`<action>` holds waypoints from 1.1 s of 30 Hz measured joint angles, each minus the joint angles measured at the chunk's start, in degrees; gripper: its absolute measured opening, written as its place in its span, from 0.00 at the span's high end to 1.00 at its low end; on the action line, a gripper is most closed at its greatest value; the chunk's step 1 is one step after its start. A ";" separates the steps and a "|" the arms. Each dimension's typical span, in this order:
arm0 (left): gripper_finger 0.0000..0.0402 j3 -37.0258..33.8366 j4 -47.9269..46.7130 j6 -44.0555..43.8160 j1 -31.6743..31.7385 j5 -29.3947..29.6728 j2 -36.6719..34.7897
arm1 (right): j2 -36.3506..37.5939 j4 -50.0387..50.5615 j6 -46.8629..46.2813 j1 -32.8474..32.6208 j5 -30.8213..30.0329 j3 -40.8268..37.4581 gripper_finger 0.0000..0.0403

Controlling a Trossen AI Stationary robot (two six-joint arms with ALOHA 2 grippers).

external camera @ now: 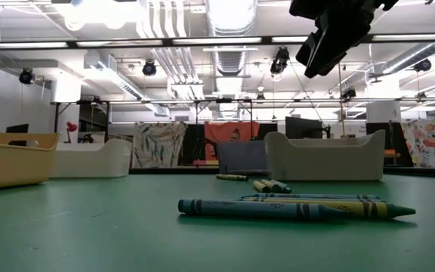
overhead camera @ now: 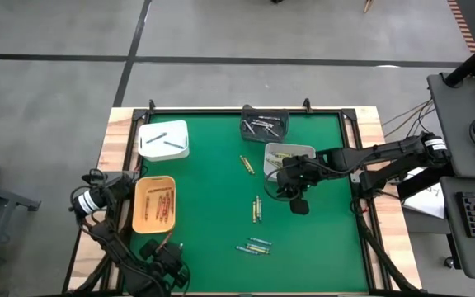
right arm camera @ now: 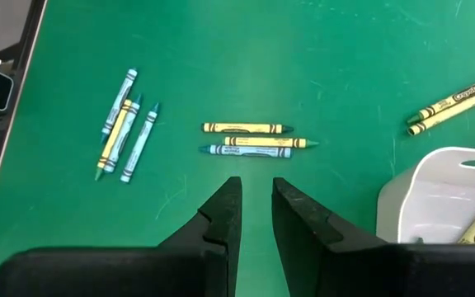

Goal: Sort crayons
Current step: Put the white crayon into the black bin

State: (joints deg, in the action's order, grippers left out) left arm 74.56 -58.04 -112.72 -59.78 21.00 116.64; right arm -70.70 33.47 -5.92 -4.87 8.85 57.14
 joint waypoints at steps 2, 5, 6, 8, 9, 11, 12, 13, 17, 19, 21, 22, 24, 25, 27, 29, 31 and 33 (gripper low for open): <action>0.82 -0.04 0.08 -1.21 -0.64 0.68 0.08 | 0.00 -0.38 0.58 -0.22 -0.02 0.00 0.85; 0.94 -0.16 -0.15 -3.09 -1.80 2.26 0.19 | 0.00 -2.47 1.22 -0.52 0.06 -0.38 0.85; 0.97 -0.20 -0.24 -3.74 -2.07 2.45 0.19 | 0.00 -2.90 1.42 -0.52 0.06 -0.53 0.85; 0.98 -0.19 -0.29 -5.21 -2.53 2.72 0.22 | 0.00 -4.04 1.53 -0.77 0.08 -0.99 0.85; 0.98 0.06 -0.45 -5.65 -2.77 3.50 0.31 | 0.02 -4.85 1.61 -0.79 0.06 -1.36 0.85; 0.99 1.23 -1.02 -5.10 -3.24 6.19 0.65 | 0.10 -6.82 1.86 -1.20 -0.02 -2.30 0.85; 0.99 2.24 -1.02 -4.35 -3.31 7.61 0.66 | 0.13 -8.00 1.86 -1.53 -0.04 -2.92 0.85; 0.99 3.50 -1.27 -3.56 -3.38 9.75 0.63 | 0.13 -9.20 1.82 -1.90 -0.01 -3.45 0.85; 1.00 8.41 -5.88 2.83 -2.59 18.35 -0.20 | 0.13 -14.48 1.45 -3.78 0.00 -5.55 0.85; 1.00 11.09 -7.57 6.85 -1.83 23.30 -0.40 | 0.13 -17.96 1.64 -4.71 -0.01 -6.73 0.85; 1.00 13.99 -7.57 12.26 -0.90 29.27 -1.15 | 0.13 -21.95 2.47 -5.64 -0.01 -7.81 0.85; 1.00 15.50 -7.22 15.57 -0.41 32.47 -1.44 | 0.13 -24.09 2.98 -6.11 -0.02 -8.31 0.85; 1.00 18.94 -6.68 24.15 0.87 38.93 -1.94 | 0.09 -28.73 4.63 -7.08 -0.03 -9.46 0.85; 1.00 20.93 -6.17 29.21 1.66 41.33 -2.17 | 0.02 -31.21 5.75 -7.56 -0.04 -10.08 0.85; 1.00 25.34 -5.73 40.56 3.45 44.19 -2.56 | -0.15 -36.52 7.41 -8.56 -0.05 -11.56 0.85; 1.00 30.42 -4.68 52.89 5.75 43.82 -2.71 | -0.15 -40.10 9.07 -9.31 -0.03 -12.63 0.85; 1.00 35.33 -4.92 65.40 8.50 41.62 -2.76 | -0.15 -41.53 10.12 -9.81 -0.43 -13.00 0.85; 1.00 39.92 -5.04 77.87 11.43 39.67 -2.90 | -0.15 -41.54 10.87 -10.03 -1.99 -13.00 0.85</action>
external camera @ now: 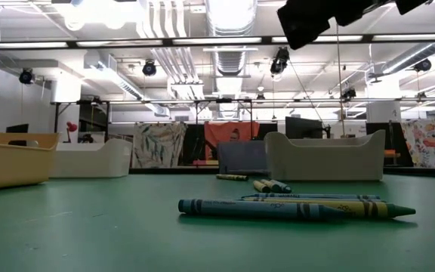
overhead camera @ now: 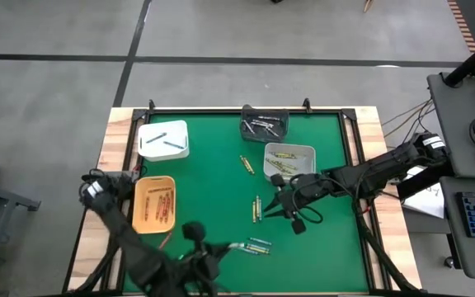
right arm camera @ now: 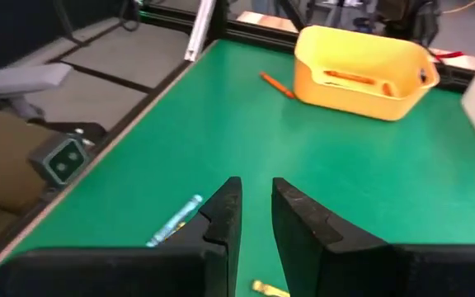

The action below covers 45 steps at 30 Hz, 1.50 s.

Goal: Sort crayons
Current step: Put the white crayon into the black bin

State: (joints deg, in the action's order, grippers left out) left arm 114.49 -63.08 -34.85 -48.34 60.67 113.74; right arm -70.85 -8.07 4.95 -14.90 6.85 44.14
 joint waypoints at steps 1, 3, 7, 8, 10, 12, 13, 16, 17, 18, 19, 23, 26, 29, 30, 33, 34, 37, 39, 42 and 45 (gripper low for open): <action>1.00 2.10 -0.40 5.86 1.49 -1.15 -0.15 | 0.00 -0.01 0.41 0.01 -0.54 0.00 0.85; 1.00 5.38 -1.54 15.43 4.40 -2.37 -0.54 | 0.00 -0.01 0.97 0.01 -0.90 0.00 0.85; 1.00 6.68 -3.19 23.13 10.10 -3.50 -1.94 | 0.00 -0.58 1.79 0.01 -0.92 0.00 0.85; 1.00 5.97 -3.27 23.76 11.32 -4.59 -2.39 | 0.00 -0.90 2.11 0.01 -0.92 0.00 0.85; 1.00 3.28 -3.00 24.72 13.28 -6.46 -3.51 | 0.00 -2.26 2.92 0.01 -0.95 0.00 0.85; 1.00 -1.44 -0.89 24.90 14.75 -8.23 -5.24 | 0.00 -4.23 3.57 0.04 -1.01 0.00 0.85; 1.00 -4.38 0.97 24.94 15.43 -9.29 -6.29 | 0.00 -4.94 3.85 0.18 -1.07 0.00 0.85; 1.00 -15.36 9.78 26.12 17.09 -12.23 -10.82 | 0.00 -6.26 5.34 0.29 -2.02 0.00 0.85; 1.00 -19.55 14.26 27.01 17.69 -13.01 -12.69 | 0.00 -6.73 5.98 0.29 -3.48 0.00 0.85; 1.00 -23.86 19.44 28.23 18.25 -14.07 -14.74 | 0.00 -7.23 6.69 0.27 -5.59 0.00 0.85; 1.00 -28.13 24.87 29.72 18.87 -15.17 -16.86 | 0.00 -7.82 7.14 0.28 -7.91 0.00 0.85; 1.00 -44.71 49.96 37.42 21.17 -18.25 -24.53 | -0.48 -11.81 9.14 1.01 -16.64 -0.02 0.85; 1.00 -54.81 68.46 43.92 22.32 -18.42 -28.63 | -0.61 -15.77 10.11 2.41 -17.38 -0.02 0.85; 1.00 -62.48 84.55 50.39 23.38 -19.16 -30.99 | -0.61 -19.38 10.20 4.05 -17.14 0.03 0.85; 1.00 -64.43 88.67 52.29 23.79 -19.51 -31.60 | -0.59 -20.24 10.75 4.61 -16.92 0.17 0.84; 1.00 -69.16 98.11 56.41 25.06 -19.72 -33.26 | -0.57 -21.51 12.04 6.37 -16.47 1.20 0.79; 1.00 -70.31 100.20 56.84 25.62 -19.72 -33.79 | -0.64 -21.68 12.16 7.13 -15.31 1.68 0.76; 1.00 -72.66 102.68 56.87 27.33 -19.82 -35.16 | -1.63 -21.89 10.99 9.40 -9.33 3.40 0.69; 1.00 -73.63 104.43 56.87 28.64 -21.67 -35.20 | -3.09 -23.17 9.80 10.80 -6.34 4.42 0.65; 1.00 -74.24 105.46 56.80 30.22 -25.06 -35.10 | -5.84 -25.42 9.83 12.53 -5.28 5.74 0.60; 1.00 -74.36 105.54 56.38 31.07 -25.21 -35.09 | -8.40 -26.07 10.62 14.01 -3.98 7.19 0.57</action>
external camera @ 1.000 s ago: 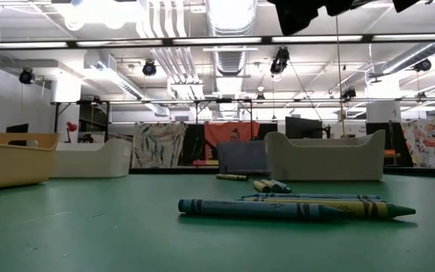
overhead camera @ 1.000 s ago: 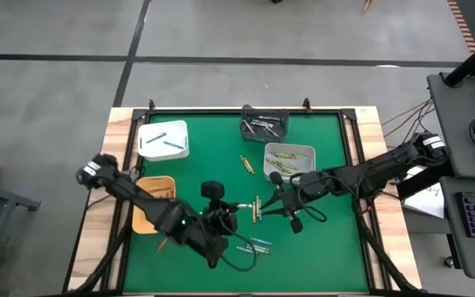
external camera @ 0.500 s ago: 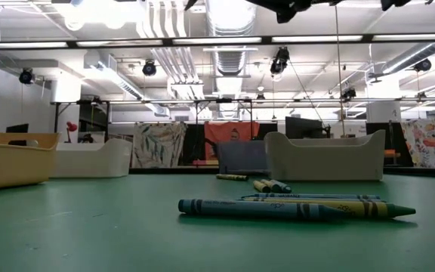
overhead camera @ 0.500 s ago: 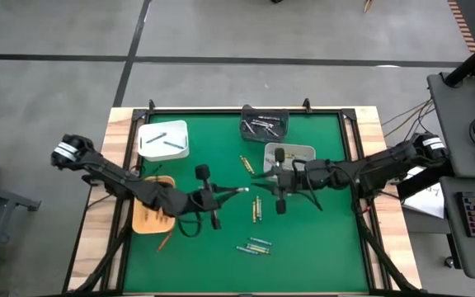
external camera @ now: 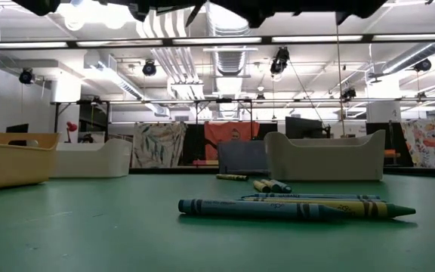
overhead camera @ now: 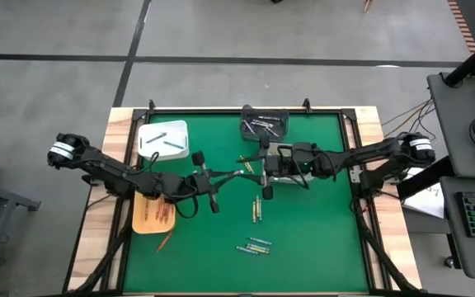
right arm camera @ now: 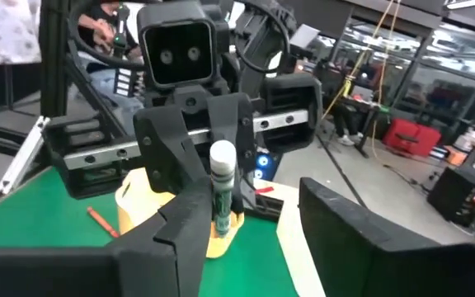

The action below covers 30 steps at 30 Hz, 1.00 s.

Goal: Sort crayons
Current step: Put the white crayon into the black bin

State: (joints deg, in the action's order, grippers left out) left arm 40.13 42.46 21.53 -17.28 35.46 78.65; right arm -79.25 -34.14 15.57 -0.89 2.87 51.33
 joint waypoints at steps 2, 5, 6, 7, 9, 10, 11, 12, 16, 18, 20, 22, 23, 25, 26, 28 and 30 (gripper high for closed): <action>1.00 -0.15 -0.02 -0.39 0.21 0.00 0.04 | -1.43 -0.67 0.09 0.76 1.41 0.68 0.57; 1.00 -0.25 -0.47 -1.10 0.17 0.07 0.06 | -2.64 -1.81 0.11 1.46 2.78 0.98 0.58; 1.00 -0.25 -0.47 -1.24 0.17 -0.01 0.07 | -2.84 -2.33 0.21 1.63 3.19 1.00 0.59; 1.00 -0.23 -0.48 -1.52 0.17 0.00 0.07 | -2.98 -2.64 0.22 1.68 3.59 1.01 0.60; 1.00 -0.21 -0.57 -2.26 0.18 0.05 0.07 | -3.01 -2.66 0.45 1.71 3.63 1.01 0.63; 0.99 -0.21 -0.55 -2.68 0.19 0.07 0.07 | -3.01 -2.66 0.77 1.69 3.64 1.01 0.65; 0.98 -0.21 -0.55 -2.90 0.17 0.07 0.07 | -3.01 -2.68 0.97 1.69 3.75 1.01 0.67; 0.97 -0.21 -0.57 -3.16 0.17 0.09 0.07 | -3.01 -2.66 0.99 1.67 3.81 1.01 0.70; 0.94 -0.19 -0.99 -5.17 0.48 0.35 0.07 | -3.01 -2.50 1.62 1.67 4.06 1.01 0.85; 0.92 -0.02 -1.99 -6.57 0.77 0.41 0.07 | -3.01 -1.99 1.63 1.66 4.11 1.01 0.93; 0.90 0.12 -3.35 -7.44 1.05 0.35 0.07 | -3.01 -1.21 2.04 1.67 4.01 1.01 0.95; 0.87 0.25 -4.48 -8.18 1.37 0.11 0.07 | -3.01 -0.89 2.32 1.74 3.52 1.01 0.95; 0.85 0.25 -4.70 -8.59 1.58 0.13 0.07 | -2.99 -0.93 2.34 1.98 3.50 1.01 0.96; 0.81 0.25 -5.28 -8.97 1.75 1.74 -0.05 | -2.70 0.42 1.98 2.76 2.57 1.50 0.96; 0.79 0.25 -5.73 -8.98 1.80 3.21 -0.30 | -2.62 1.99 1.73 3.34 1.89 2.38 0.96; 0.76 0.25 -7.51 -9.02 1.81 6.20 -1.29 | -2.33 6.88 1.58 5.01 -0.19 4.48 0.96; 0.72 0.25 -9.52 -9.06 1.67 9.26 -2.57 | -2.26 12.07 1.42 7.35 -2.22 7.12 0.96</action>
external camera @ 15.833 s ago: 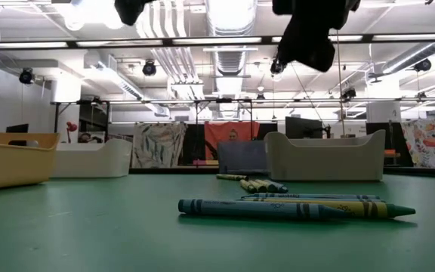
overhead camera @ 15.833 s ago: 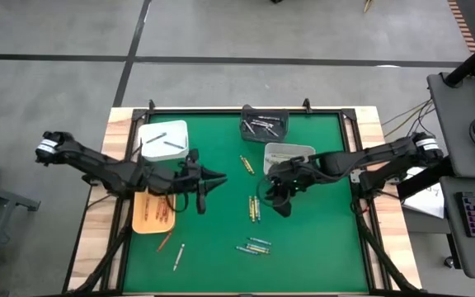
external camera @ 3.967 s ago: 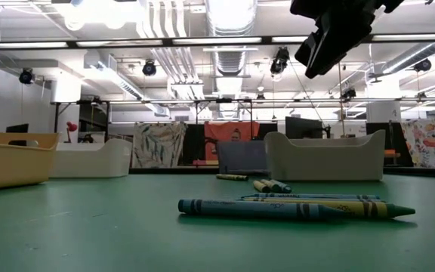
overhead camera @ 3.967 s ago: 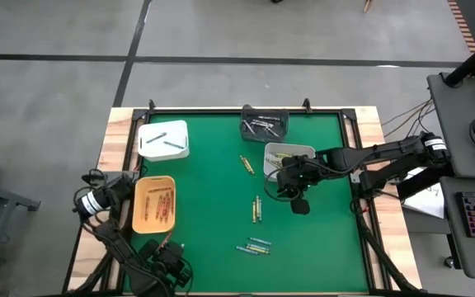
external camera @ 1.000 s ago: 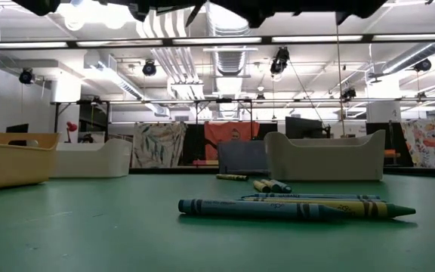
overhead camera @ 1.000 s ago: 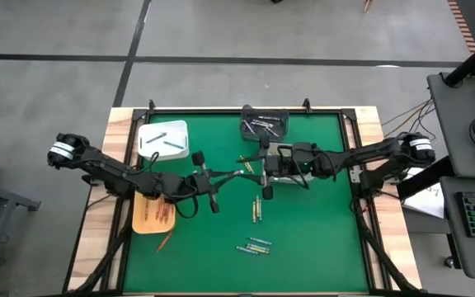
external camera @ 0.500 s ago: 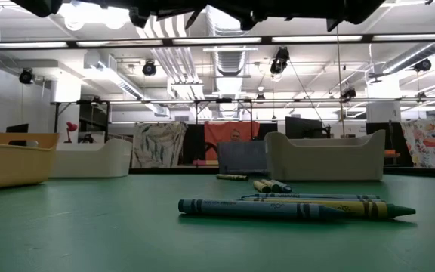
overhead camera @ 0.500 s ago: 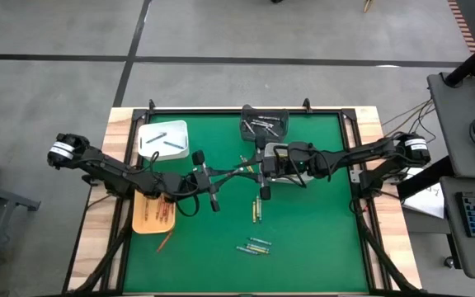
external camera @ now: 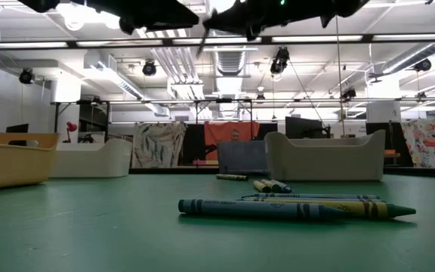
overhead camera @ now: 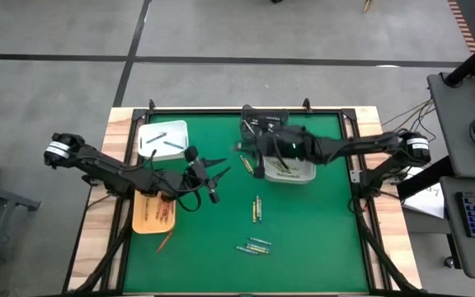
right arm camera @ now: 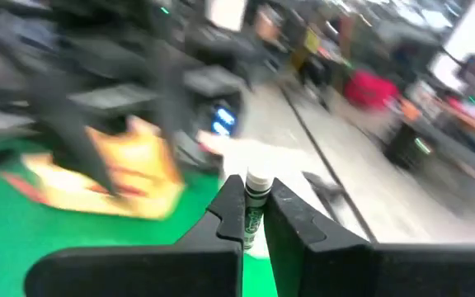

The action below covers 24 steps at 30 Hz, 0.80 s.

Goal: Sort crayons
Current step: Put the white crayon into the black bin

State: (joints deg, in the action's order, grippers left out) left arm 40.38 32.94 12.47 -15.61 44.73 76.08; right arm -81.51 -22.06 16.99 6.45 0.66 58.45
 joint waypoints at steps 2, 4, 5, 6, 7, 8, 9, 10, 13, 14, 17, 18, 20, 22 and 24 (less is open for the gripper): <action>0.70 0.00 -2.07 -0.05 0.03 2.52 -1.53 | -0.01 6.06 -0.50 2.66 -1.93 2.46 0.96; 0.68 0.00 -3.88 -0.05 0.14 4.10 -2.97 | -0.05 12.54 -0.59 5.72 -3.40 4.78 0.96; 0.67 -0.02 -4.51 -0.15 0.13 4.24 -3.41 | -0.05 16.06 -1.19 7.42 -4.20 5.87 0.96; 0.67 -0.01 -5.24 -0.50 0.12 4.23 -3.79 | -0.05 19.29 -2.28 9.27 -5.01 6.82 0.97; 0.67 -0.02 -5.79 -1.00 0.08 4.24 -4.00 | -0.05 22.51 -3.46 11.42 -5.42 7.59 0.97; 0.67 -0.02 -5.84 -1.31 0.05 4.24 -4.05 | -0.05 25.60 -4.73 13.57 -5.73 8.03 0.97; 0.67 -0.02 -5.89 -1.47 0.03 4.24 -4.05 | -0.05 28.20 -6.13 15.77 -5.95 8.18 0.97; 0.67 -0.02 -6.04 -1.62 0.05 4.24 -4.05 | -0.05 30.57 -7.45 17.99 -6.09 8.20 0.97; 0.67 -0.02 -6.06 -2.40 0.08 4.27 -3.46 | -0.09 34.07 -10.64 24.25 -5.83 6.62 0.97; 0.67 -0.02 -6.03 -2.51 0.08 4.27 -3.19 | -0.09 34.11 -11.93 26.14 -5.74 5.48 0.97; 0.67 -0.02 -6.00 -2.82 0.08 4.27 -2.79 | -0.18 34.04 -15.69 31.14 -5.28 2.29 0.97; 0.67 -0.02 -5.94 -3.00 0.08 4.29 -2.72 | -0.18 33.93 -16.31 32.34 -5.16 1.53 0.97; 0.67 -0.02 -5.91 -3.19 0.08 4.29 -2.54 | -0.18 33.30 -17.49 33.77 -5.08 0.32 0.96; 0.67 0.00 -5.82 -4.02 0.08 4.31 -2.46 | -0.18 33.36 -17.56 34.09 -4.76 -0.46 0.93; 0.67 0.02 -5.78 -4.95 0.08 4.31 -2.46 | -0.18 33.46 -17.39 34.10 -4.71 -0.67 0.88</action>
State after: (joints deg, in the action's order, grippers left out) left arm 40.40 27.16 7.52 -15.53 49.04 73.63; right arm -81.69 11.39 -0.40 40.55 -4.05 57.78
